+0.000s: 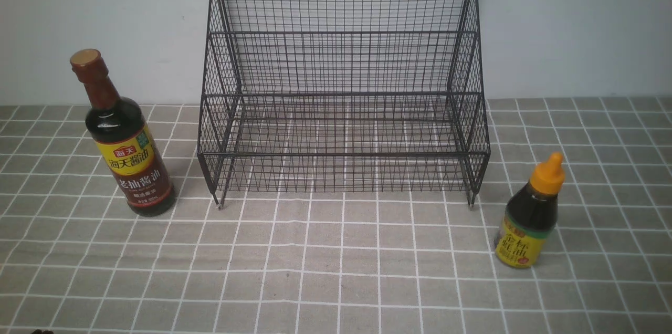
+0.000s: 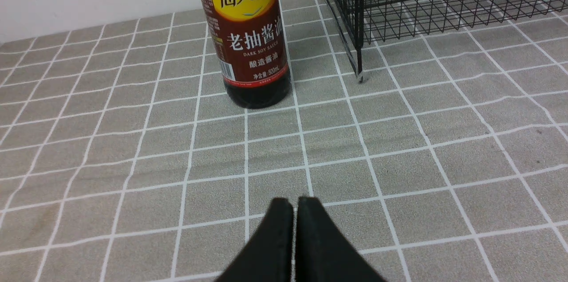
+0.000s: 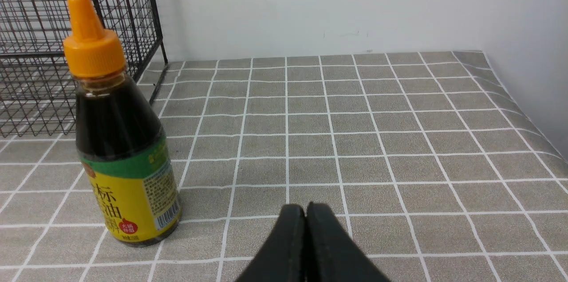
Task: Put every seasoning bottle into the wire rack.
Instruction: Use the right arm to grab the condiment bottle closest to it
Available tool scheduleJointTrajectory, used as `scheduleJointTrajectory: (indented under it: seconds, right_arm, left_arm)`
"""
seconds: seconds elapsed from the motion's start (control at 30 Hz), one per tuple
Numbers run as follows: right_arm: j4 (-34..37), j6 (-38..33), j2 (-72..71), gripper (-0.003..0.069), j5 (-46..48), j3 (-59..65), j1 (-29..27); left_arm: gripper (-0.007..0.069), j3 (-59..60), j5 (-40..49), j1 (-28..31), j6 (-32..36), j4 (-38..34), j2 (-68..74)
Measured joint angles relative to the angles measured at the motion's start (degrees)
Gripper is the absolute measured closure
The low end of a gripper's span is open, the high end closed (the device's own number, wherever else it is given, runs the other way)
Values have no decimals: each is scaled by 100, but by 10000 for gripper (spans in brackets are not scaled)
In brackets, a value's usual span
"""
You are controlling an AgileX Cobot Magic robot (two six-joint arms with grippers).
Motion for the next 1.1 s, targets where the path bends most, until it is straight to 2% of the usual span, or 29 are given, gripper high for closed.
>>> scheduleJointTrajectory:
  seconds: [0.73, 0.83, 0.87, 0.9, 1.0, 1.1]
  right_arm:
    - [34, 5, 0, 673, -6, 0, 0]
    - [411, 113, 0, 673, -259, 26, 0]
    - [978, 339, 0, 673, -628, 34, 0]
    - [1109, 366, 0, 673, -681, 34, 0]
    - [2180, 754, 0, 673, -1573, 34, 0]
    - [2609, 782, 0, 673, -1920, 34, 0]
  left_arm:
    - [631, 0, 0, 0, 0, 0, 0]
    - [631, 0, 0, 0, 0, 5, 0]
    - [631, 0, 0, 0, 0, 5, 0]
    - [631, 0, 0, 0, 0, 5, 0]
    - [631, 0, 0, 0, 0, 5, 0]
    - [631, 0, 0, 0, 0, 5, 0]
